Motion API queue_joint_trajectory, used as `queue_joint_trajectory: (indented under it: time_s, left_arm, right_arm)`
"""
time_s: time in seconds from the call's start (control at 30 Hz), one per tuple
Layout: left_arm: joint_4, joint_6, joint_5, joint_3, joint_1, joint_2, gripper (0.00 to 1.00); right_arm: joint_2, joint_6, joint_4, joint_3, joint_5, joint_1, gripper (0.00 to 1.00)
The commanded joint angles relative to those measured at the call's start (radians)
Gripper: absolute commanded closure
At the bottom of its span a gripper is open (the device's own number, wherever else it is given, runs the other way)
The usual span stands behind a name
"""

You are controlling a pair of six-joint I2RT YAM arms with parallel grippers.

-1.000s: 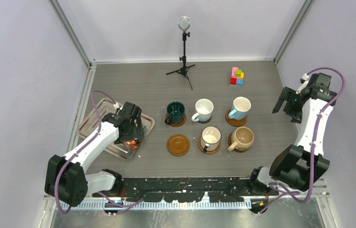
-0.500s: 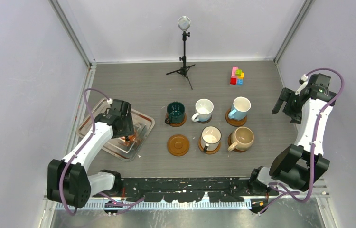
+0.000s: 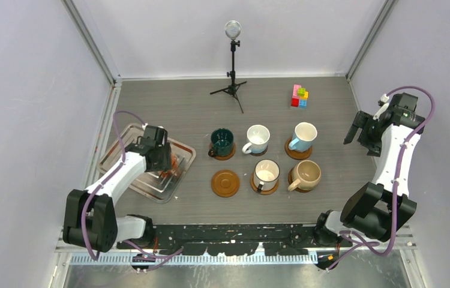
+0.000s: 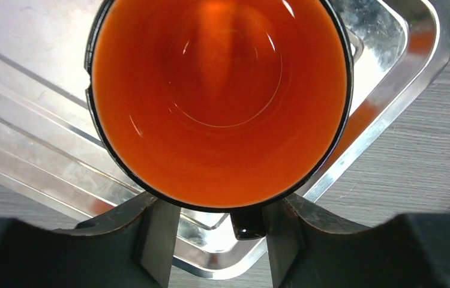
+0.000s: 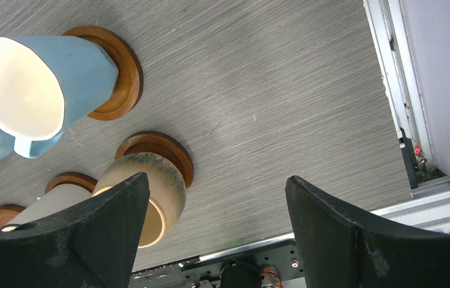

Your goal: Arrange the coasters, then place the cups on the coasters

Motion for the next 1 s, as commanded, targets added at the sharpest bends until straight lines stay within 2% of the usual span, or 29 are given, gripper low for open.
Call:
queue_joint_trajectory:
  time_s: [0.0, 0.07, 0.23, 0.33, 0.53, 0.8, 0.9, 0.97]
  left_arm:
    - [0.072, 0.012, 0.018, 0.013, 0.009, 0.022, 0.52]
    - [0.075, 0.01, 0.013, 0.016, 0.012, 0.023, 0.58]
    - [0.063, 0.01, -0.018, 0.029, 0.013, 0.025, 0.88]
    - [0.069, 0.025, -0.01, 0.035, 0.013, 0.009, 0.98]
    - [0.105, 0.083, 0.038, 0.039, 0.012, -0.072, 1.0]
    - [0.115, 0.135, 0.188, 0.001, -0.024, -0.25, 1.0]
    - [0.111, 0.172, 0.285, -0.022, -0.062, -0.334, 1.0]
    - [0.109, 0.208, 0.319, -0.041, -0.125, -0.396, 1.0]
  right_arm:
    - [-0.021, -0.008, -0.004, 0.0, -0.003, -0.005, 0.12]
    - [-0.021, -0.007, -0.004, -0.001, -0.001, -0.004, 0.12]
    - [-0.027, -0.006, -0.005, -0.007, 0.002, -0.004, 0.12]
    - [-0.028, -0.004, -0.005, -0.008, -0.002, -0.005, 0.12]
    - [-0.026, -0.004, -0.005, -0.01, -0.011, -0.004, 0.12]
    - [-0.028, -0.01, -0.009, -0.012, -0.029, -0.004, 0.12]
    - [-0.034, -0.017, -0.012, -0.008, -0.042, -0.004, 0.12]
    - [-0.036, -0.024, -0.018, -0.004, -0.047, -0.005, 0.12]
